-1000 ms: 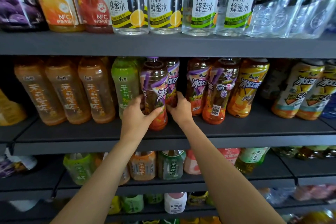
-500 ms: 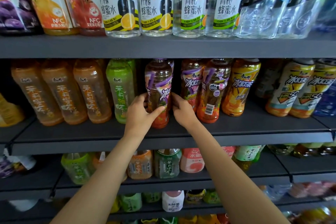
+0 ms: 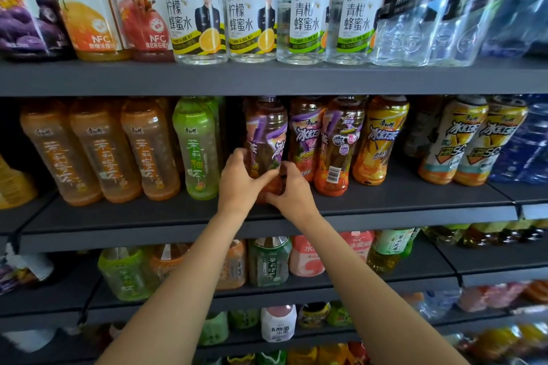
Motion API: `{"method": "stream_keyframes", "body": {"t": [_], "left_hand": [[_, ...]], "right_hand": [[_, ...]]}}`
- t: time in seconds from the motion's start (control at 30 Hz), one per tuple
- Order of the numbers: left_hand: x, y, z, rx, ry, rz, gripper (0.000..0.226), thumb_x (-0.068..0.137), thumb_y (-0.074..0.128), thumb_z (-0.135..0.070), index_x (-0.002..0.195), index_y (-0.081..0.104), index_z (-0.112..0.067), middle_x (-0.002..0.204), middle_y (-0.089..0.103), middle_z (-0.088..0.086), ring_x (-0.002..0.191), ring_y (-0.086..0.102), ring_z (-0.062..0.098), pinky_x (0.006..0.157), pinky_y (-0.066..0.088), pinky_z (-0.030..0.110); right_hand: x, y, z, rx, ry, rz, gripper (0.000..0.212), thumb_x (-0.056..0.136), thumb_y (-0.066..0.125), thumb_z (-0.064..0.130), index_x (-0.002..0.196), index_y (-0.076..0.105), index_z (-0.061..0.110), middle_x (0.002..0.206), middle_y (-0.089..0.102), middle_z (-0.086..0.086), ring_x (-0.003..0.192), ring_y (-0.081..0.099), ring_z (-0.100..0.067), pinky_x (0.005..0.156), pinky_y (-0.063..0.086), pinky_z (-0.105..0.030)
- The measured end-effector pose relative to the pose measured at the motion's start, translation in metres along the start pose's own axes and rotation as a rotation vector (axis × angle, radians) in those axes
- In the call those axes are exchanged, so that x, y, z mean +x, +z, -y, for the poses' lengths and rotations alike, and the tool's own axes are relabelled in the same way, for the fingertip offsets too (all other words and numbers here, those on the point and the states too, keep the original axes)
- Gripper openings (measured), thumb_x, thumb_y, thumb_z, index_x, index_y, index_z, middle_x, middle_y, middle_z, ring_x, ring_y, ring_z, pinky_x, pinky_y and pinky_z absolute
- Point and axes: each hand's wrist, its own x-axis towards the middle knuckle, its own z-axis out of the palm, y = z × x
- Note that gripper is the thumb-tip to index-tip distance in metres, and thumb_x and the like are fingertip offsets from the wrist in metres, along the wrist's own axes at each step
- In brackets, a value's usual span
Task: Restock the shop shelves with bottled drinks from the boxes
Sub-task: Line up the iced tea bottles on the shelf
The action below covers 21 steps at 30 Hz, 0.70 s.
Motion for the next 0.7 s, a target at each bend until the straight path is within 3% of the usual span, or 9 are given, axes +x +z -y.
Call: {"method": "stream_keyframes", "body": {"t": [0.13, 0.23, 0.3, 0.33, 0.4, 0.5, 0.57, 0.63, 0.7], "left_hand": [[0.0, -0.005, 0.002, -0.008, 0.041, 0.05, 0.057, 0.072, 0.077, -0.035, 0.117, 0.054, -0.008, 0.112, 0.061, 0.008, 0.102, 0.059, 0.022, 0.088, 0.05, 0.036], [0.001, -0.004, 0.002, 0.024, 0.057, 0.057, 0.059, 0.073, 0.075, -0.035, 0.119, 0.054, -0.006, 0.113, 0.058, 0.012, 0.104, 0.058, 0.026, 0.088, 0.05, 0.039], [0.002, -0.007, 0.001, 0.049, 0.073, 0.088, 0.057, 0.075, 0.073, -0.035, 0.12, 0.054, -0.006, 0.113, 0.057, 0.013, 0.105, 0.058, 0.028, 0.089, 0.05, 0.041], [0.003, -0.009, 0.001, 0.062, 0.076, 0.113, 0.056, 0.077, 0.072, -0.034, 0.121, 0.053, -0.005, 0.115, 0.057, 0.014, 0.107, 0.057, 0.028, 0.09, 0.049, 0.041], [0.006, -0.012, 0.002, 0.077, 0.064, 0.18, 0.057, 0.079, 0.07, -0.032, 0.125, 0.05, -0.005, 0.121, 0.055, 0.014, 0.112, 0.055, 0.028, 0.094, 0.047, 0.042], [0.004, -0.015, 0.0, 0.06, 0.039, 0.215, 0.065, 0.079, 0.07, -0.031, 0.133, 0.042, -0.009, 0.129, 0.051, 0.012, 0.119, 0.051, 0.027, 0.099, 0.044, 0.044], [-0.012, -0.017, -0.008, 0.062, 0.064, 0.043, 0.067, 0.079, 0.071, -0.028, 0.134, 0.039, -0.008, 0.13, 0.046, 0.013, 0.119, 0.048, 0.025, 0.101, 0.042, 0.041], [-0.037, -0.013, -0.022, 0.079, 0.207, -0.222, 0.053, 0.08, 0.07, -0.018, 0.124, 0.045, -0.004, 0.122, 0.045, 0.015, 0.111, 0.05, 0.025, 0.095, 0.043, 0.031], [-0.057, 0.004, -0.039, 0.088, 0.368, -0.274, 0.036, 0.081, 0.065, -0.009, 0.113, 0.05, -0.005, 0.112, 0.048, 0.012, 0.1, 0.052, 0.02, 0.087, 0.043, 0.023]], "right_hand": [[-0.008, -0.005, 0.002, -0.128, -0.028, -0.026, 0.061, 0.078, 0.073, 0.017, 0.129, 0.043, 0.003, 0.121, 0.05, -0.012, 0.116, 0.047, -0.025, 0.094, 0.038, -0.026], [-0.023, -0.035, 0.001, -0.246, -0.105, -0.375, 0.045, 0.083, 0.066, 0.014, 0.122, 0.049, 0.004, 0.116, 0.05, -0.011, 0.111, 0.046, -0.024, 0.089, 0.032, -0.019], [-0.026, -0.058, -0.005, -0.237, -0.065, -0.587, 0.046, 0.08, 0.069, 0.014, 0.12, 0.048, 0.003, 0.117, 0.049, -0.012, 0.112, 0.043, -0.025, 0.09, 0.031, -0.021], [-0.023, -0.067, -0.012, -0.221, 0.001, -0.595, 0.053, 0.079, 0.071, 0.015, 0.123, 0.045, 0.002, 0.121, 0.047, -0.013, 0.115, 0.041, -0.027, 0.094, 0.031, -0.024], [-0.012, -0.078, -0.023, -0.177, 0.144, -0.451, 0.069, 0.077, 0.074, 0.021, 0.131, 0.036, 0.0, 0.129, 0.046, -0.015, 0.122, 0.04, -0.03, 0.1, 0.032, -0.031], [0.004, -0.084, -0.034, -0.087, 0.246, -0.245, 0.066, 0.076, 0.076, 0.024, 0.128, 0.04, 0.002, 0.124, 0.056, -0.015, 0.116, 0.053, -0.03, 0.091, 0.043, -0.032], [0.008, -0.086, -0.038, -0.106, 0.229, -0.242, 0.058, 0.075, 0.076, 0.024, 0.118, 0.045, 0.001, 0.118, 0.06, -0.016, 0.111, 0.056, -0.031, 0.086, 0.043, -0.031], [0.007, -0.091, -0.042, -0.151, 0.197, -0.255, 0.056, 0.076, 0.076, 0.025, 0.115, 0.045, -0.001, 0.117, 0.059, -0.017, 0.111, 0.055, -0.032, 0.087, 0.043, -0.035], [0.0, -0.1, -0.048, -0.206, 0.178, -0.262, 0.057, 0.078, 0.074, 0.028, 0.118, 0.043, 0.001, 0.12, 0.057, -0.017, 0.112, 0.053, -0.033, 0.088, 0.043, -0.037]]}}
